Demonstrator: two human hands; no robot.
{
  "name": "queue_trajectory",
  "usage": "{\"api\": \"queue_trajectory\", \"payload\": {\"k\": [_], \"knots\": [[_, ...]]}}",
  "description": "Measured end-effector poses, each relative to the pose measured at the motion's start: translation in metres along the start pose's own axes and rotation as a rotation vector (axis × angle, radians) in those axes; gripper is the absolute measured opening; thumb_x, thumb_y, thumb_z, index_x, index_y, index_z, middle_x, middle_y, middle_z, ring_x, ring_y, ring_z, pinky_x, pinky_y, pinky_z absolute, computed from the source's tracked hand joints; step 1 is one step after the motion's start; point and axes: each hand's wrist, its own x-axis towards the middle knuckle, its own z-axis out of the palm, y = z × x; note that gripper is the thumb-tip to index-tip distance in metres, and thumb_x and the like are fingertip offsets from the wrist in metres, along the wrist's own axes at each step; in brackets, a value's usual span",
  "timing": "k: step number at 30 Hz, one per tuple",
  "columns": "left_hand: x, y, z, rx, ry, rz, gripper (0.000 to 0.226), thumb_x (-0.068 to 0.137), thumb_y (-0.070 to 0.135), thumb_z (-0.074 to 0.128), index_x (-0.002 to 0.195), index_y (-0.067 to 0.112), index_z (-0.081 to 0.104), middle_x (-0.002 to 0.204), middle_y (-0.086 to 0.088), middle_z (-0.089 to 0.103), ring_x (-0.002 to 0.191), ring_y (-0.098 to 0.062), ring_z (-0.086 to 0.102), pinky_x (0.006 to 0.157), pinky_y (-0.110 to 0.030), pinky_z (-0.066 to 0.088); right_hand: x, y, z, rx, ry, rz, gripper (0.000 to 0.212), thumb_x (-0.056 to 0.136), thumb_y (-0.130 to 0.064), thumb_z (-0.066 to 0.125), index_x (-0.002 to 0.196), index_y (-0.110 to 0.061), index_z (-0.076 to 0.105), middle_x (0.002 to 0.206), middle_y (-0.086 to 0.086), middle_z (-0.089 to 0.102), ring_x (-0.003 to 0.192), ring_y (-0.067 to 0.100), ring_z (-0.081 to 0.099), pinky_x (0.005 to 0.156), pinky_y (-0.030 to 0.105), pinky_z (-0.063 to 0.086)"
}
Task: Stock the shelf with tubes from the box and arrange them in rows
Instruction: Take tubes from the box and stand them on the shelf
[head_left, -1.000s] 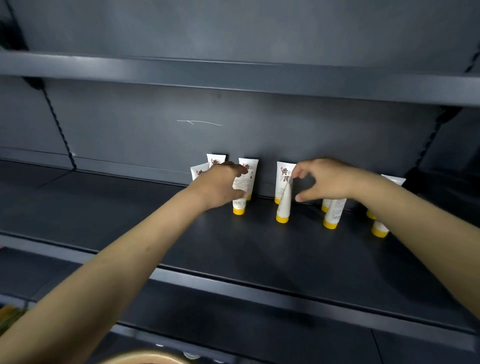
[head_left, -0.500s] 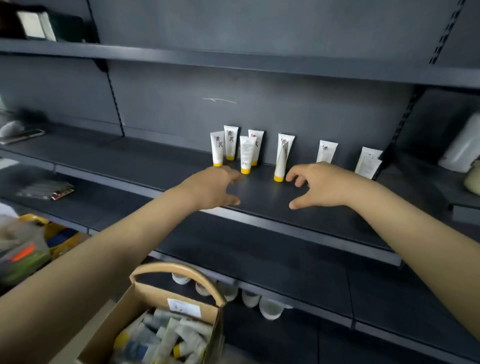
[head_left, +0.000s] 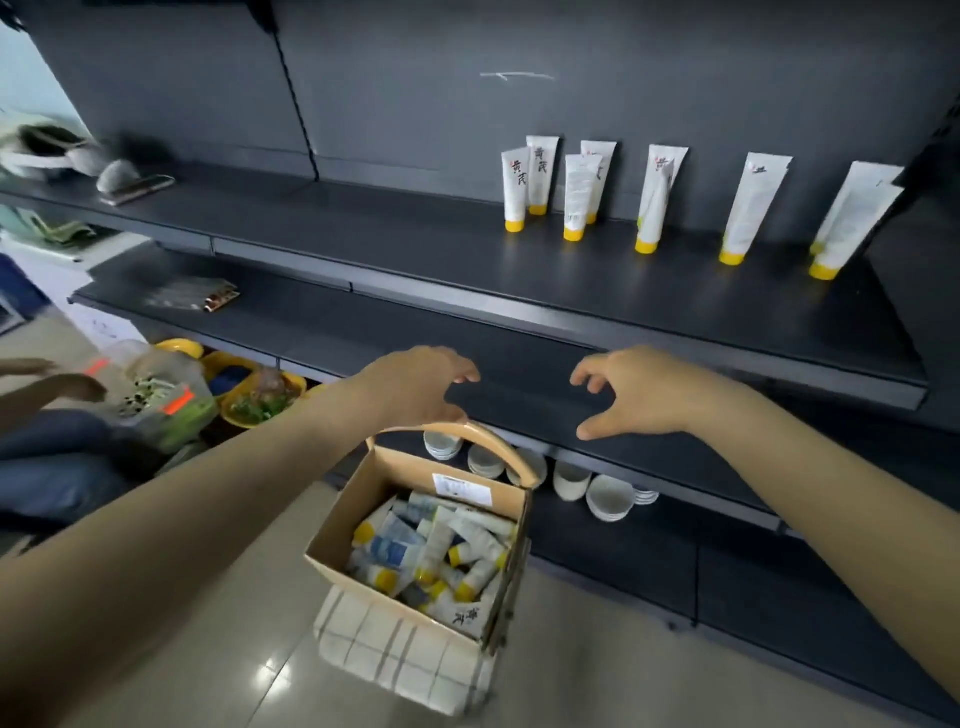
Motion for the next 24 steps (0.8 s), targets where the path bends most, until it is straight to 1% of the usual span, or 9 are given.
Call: {"api": "queue_trajectory", "payload": {"k": [4,8,11,13,16,20,24], "knots": [[-0.005,-0.058,0.038,-0.02,-0.095,-0.009,0.048,0.085,0.036,0.065,0.131,0.028,0.05,0.131,0.005,0.052,0.119,-0.018,0.049,0.099,-0.037,0.042,0.038,-0.033,0.051,0.075,-0.067,0.017,0.058,0.072,-0.045,0.073,0.124,-0.032,0.051,0.121,-0.009,0.056,0.105,0.014,0.056,0.091,0.039,0.049],[-0.007,-0.121,0.076,-0.066,-0.192,-0.005,0.054,0.085,0.039,0.065,0.135,0.027,0.047,0.137,0.004,0.05,0.122,-0.017,0.048,0.101,-0.032,0.042,0.076,-0.068,0.109,0.152,-0.119,0.11,0.049,0.074,-0.041,0.072,0.118,-0.027,0.056,0.119,-0.004,0.06,0.105,0.017,0.058,0.089,0.038,0.05],[-0.004,-0.16,0.103,-0.141,-0.29,0.005,0.044,0.083,0.037,0.066,0.124,0.022,0.056,0.128,0.002,0.057,0.116,-0.018,0.052,0.098,-0.035,0.044,0.099,-0.092,0.146,0.191,-0.15,0.172,0.05,0.074,-0.042,0.071,0.12,-0.025,0.056,0.118,-0.004,0.06,0.106,0.016,0.057,0.092,0.038,0.048],[0.0,-0.182,0.123,-0.192,-0.316,-0.009,0.047,0.082,0.04,0.067,0.124,0.023,0.055,0.128,0.002,0.057,0.116,-0.018,0.052,0.097,-0.037,0.045,0.114,-0.103,0.168,0.208,-0.152,0.196,0.049,0.074,-0.039,0.072,0.119,-0.024,0.057,0.119,-0.004,0.06,0.105,0.016,0.056,0.092,0.038,0.049],[0.004,-0.201,0.154,-0.238,-0.363,0.019,0.054,0.083,0.039,0.067,0.131,0.02,0.052,0.133,-0.001,0.054,0.12,-0.019,0.05,0.1,-0.035,0.043,0.13,-0.11,0.197,0.282,-0.152,0.266,0.05,0.074,-0.034,0.074,0.12,-0.023,0.057,0.122,-0.002,0.059,0.108,0.016,0.056,0.093,0.038,0.048],[0.017,-0.209,0.2,-0.234,-0.508,0.069,0.055,0.086,0.036,0.065,0.134,0.017,0.049,0.138,-0.003,0.051,0.123,-0.021,0.049,0.101,-0.033,0.042,0.146,-0.107,0.237,0.315,-0.198,0.338,0.046,0.077,-0.035,0.073,0.119,-0.024,0.057,0.122,0.0,0.06,0.109,0.019,0.057,0.09,0.033,0.048],[0.042,-0.22,0.268,-0.262,-0.601,0.023,0.06,0.085,0.038,0.065,0.138,0.018,0.045,0.14,-0.002,0.048,0.123,-0.021,0.049,0.092,-0.027,0.04,0.173,-0.086,0.283,0.331,-0.25,0.392,0.057,0.076,-0.039,0.072,0.127,-0.022,0.054,0.127,0.001,0.058,0.114,0.023,0.056,0.094,0.039,0.047]]}}
